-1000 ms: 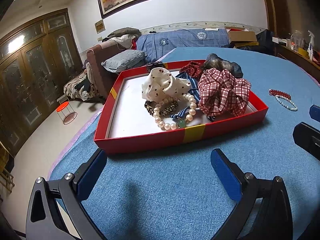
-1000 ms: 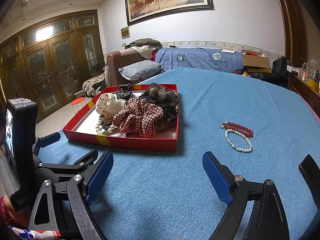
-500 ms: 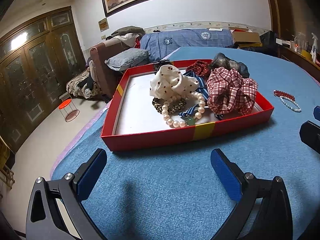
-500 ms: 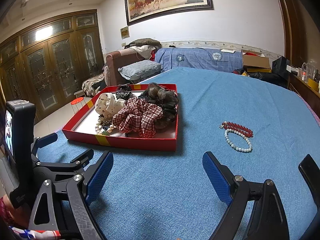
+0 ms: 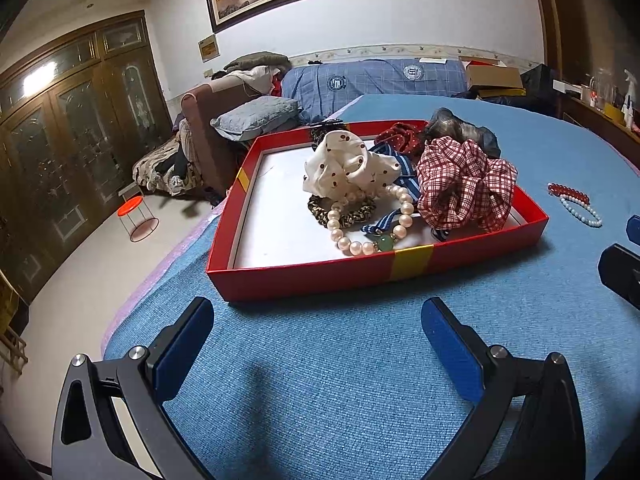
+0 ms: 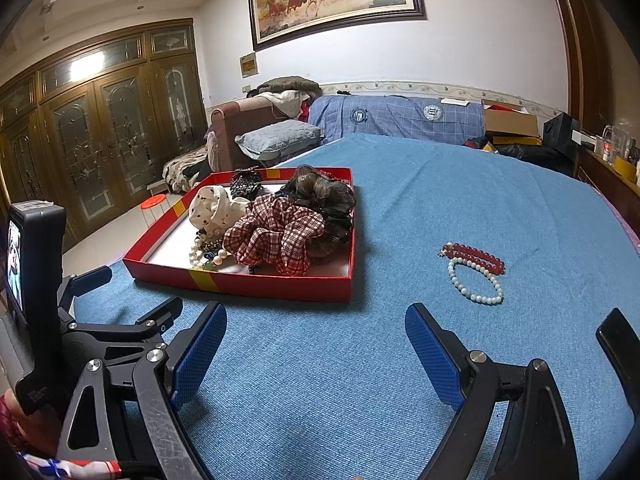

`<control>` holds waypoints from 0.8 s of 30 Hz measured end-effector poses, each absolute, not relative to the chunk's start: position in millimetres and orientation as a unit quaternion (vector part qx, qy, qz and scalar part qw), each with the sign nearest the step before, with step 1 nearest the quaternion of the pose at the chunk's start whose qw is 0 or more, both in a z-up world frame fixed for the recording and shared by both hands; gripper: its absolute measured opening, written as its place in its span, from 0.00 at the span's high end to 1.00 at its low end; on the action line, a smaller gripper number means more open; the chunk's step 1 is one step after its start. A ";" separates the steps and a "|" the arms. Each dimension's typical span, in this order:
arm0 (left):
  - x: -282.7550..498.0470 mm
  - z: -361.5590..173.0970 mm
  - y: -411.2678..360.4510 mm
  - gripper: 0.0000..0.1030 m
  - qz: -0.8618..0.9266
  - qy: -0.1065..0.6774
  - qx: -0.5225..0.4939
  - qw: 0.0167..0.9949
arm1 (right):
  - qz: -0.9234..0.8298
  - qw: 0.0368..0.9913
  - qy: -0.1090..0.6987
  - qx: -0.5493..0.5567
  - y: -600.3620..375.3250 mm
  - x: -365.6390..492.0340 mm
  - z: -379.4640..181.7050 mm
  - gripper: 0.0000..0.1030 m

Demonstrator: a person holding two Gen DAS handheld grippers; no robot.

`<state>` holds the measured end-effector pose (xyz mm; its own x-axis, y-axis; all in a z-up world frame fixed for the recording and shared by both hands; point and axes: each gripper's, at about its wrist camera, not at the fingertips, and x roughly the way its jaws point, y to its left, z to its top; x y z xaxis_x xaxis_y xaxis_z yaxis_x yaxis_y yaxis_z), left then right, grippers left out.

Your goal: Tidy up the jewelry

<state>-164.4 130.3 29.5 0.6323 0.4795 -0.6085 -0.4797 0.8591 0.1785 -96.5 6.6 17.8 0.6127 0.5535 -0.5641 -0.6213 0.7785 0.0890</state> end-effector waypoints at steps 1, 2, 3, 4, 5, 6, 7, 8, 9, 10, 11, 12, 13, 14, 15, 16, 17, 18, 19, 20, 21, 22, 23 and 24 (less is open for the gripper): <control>-164.4 29.5 130.7 0.00 0.264 0.337 0.001 0.904 | 0.327 0.896 0.293 -0.058 7.7 -97.3 17.7 0.09; -164.3 29.6 130.8 0.00 0.265 0.337 0.001 0.904 | 0.328 0.896 0.294 -0.058 7.8 -97.2 17.6 0.09; -164.8 29.7 130.9 0.00 0.265 0.336 0.000 0.904 | 0.327 0.896 0.294 -0.058 7.1 -96.9 17.6 0.09; -164.4 29.6 131.0 0.00 0.264 0.336 0.000 0.904 | 0.326 0.896 0.294 -0.058 7.2 -97.4 17.6 0.09; -164.5 29.6 131.0 0.00 0.264 0.337 0.000 0.904 | 0.326 0.897 0.294 -0.058 7.2 -97.5 17.7 0.09; -164.4 29.6 130.8 0.00 0.264 0.337 0.001 0.904 | 0.326 0.897 0.294 -0.057 5.5 -96.8 17.9 0.09; -165.0 29.7 131.1 0.00 0.265 0.336 0.000 0.904 | 0.326 0.897 0.294 -0.058 7.2 -97.5 17.7 0.09; -165.0 29.8 131.1 0.00 0.265 0.336 0.000 0.904 | 0.326 0.897 0.294 -0.058 5.6 -97.0 17.9 0.09; -165.5 30.3 131.9 0.00 0.265 0.336 -0.001 0.904 | 0.326 0.897 0.294 -0.058 5.4 -96.7 17.8 0.09; -165.4 30.2 132.0 0.00 0.266 0.337 -0.001 0.903 | 0.325 0.897 0.294 -0.058 7.5 -97.8 17.6 0.09; -165.5 30.3 132.0 0.00 0.266 0.337 -0.001 0.903 | 0.325 0.897 0.295 -0.058 6.7 -97.5 17.6 0.09; -165.8 30.5 132.4 0.00 0.265 0.338 -0.002 0.903 | 0.325 0.897 0.294 -0.058 5.5 -97.3 17.8 0.09; -166.1 30.5 132.6 0.00 0.264 0.339 -0.004 0.903 | 0.324 0.897 0.294 -0.058 5.3 -97.9 18.0 0.09; -166.2 30.7 132.7 0.00 0.263 0.340 -0.005 0.903 | 0.324 0.897 0.294 -0.058 5.1 -98.4 18.3 0.09; -166.3 30.8 132.8 0.00 0.264 0.341 -0.005 0.902 | 0.323 0.897 0.295 -0.058 4.0 -98.2 18.5 0.09; -166.7 31.0 132.5 0.00 0.264 0.341 -0.006 0.902 | 0.322 0.897 0.296 -0.058 5.4 -98.9 18.9 0.09; -167.2 31.4 132.3 0.00 0.265 0.340 -0.005 0.902 | 0.322 0.897 0.296 -0.058 3.9 -98.5 19.2 0.09; -167.8 31.5 131.7 0.00 0.269 0.339 -0.004 0.902 | 0.322 0.898 0.295 -0.058 4.8 -98.8 19.3 0.09; -168.2 31.6 131.4 0.00 0.276 0.337 0.001 0.900 | 0.322 0.898 0.295 -0.058 5.4 -98.8 19.2 0.09; -167.8 31.7 130.2 0.00 0.283 0.333 0.008 0.900 | 0.322 0.898 0.295 -0.058 5.3 -98.7 19.2 0.09; -167.4 31.7 129.2 0.00 0.285 0.331 0.014 0.899 | 0.322 0.898 0.295 -0.058 4.7 -98.6 19.3 0.09; -166.9 31.8 126.5 0.00 0.286 0.330 0.021 0.899 | 0.321 0.898 0.295 -0.058 5.5 -99.1 19.5 0.09; -167.0 32.1 126.0 0.00 0.285 0.330 0.020 0.900 | 0.321 0.898 0.295 -0.058 5.3 -99.1 19.7 0.08; -166.8 32.4 125.8 0.00 0.284 0.331 0.018 0.900 | 0.320 0.898 0.296 -0.057 3.8 -98.3 19.7 0.08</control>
